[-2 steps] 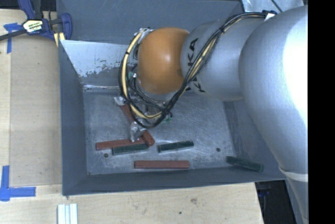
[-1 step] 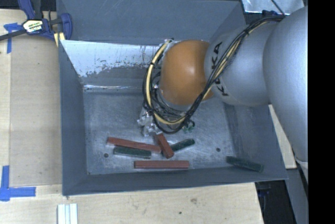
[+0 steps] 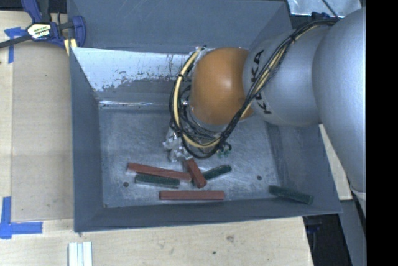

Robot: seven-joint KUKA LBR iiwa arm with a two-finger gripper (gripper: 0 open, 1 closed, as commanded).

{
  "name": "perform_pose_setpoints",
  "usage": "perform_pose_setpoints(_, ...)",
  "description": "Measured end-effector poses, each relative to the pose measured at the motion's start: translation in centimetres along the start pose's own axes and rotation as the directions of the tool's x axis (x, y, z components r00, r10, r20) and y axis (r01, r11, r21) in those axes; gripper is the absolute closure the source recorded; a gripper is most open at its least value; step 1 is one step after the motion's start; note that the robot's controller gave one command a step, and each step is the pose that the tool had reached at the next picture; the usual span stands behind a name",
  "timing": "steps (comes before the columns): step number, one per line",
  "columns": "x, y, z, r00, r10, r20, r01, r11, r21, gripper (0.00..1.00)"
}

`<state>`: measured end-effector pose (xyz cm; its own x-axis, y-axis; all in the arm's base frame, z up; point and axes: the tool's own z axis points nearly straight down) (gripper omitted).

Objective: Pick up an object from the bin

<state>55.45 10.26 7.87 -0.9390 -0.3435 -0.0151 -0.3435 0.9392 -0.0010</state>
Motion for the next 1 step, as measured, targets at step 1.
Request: perform_pose_setpoints(1,-0.33,-0.64,-2.15,1.0,0.017,-0.014,-0.018,1.0,-0.001,1.0)
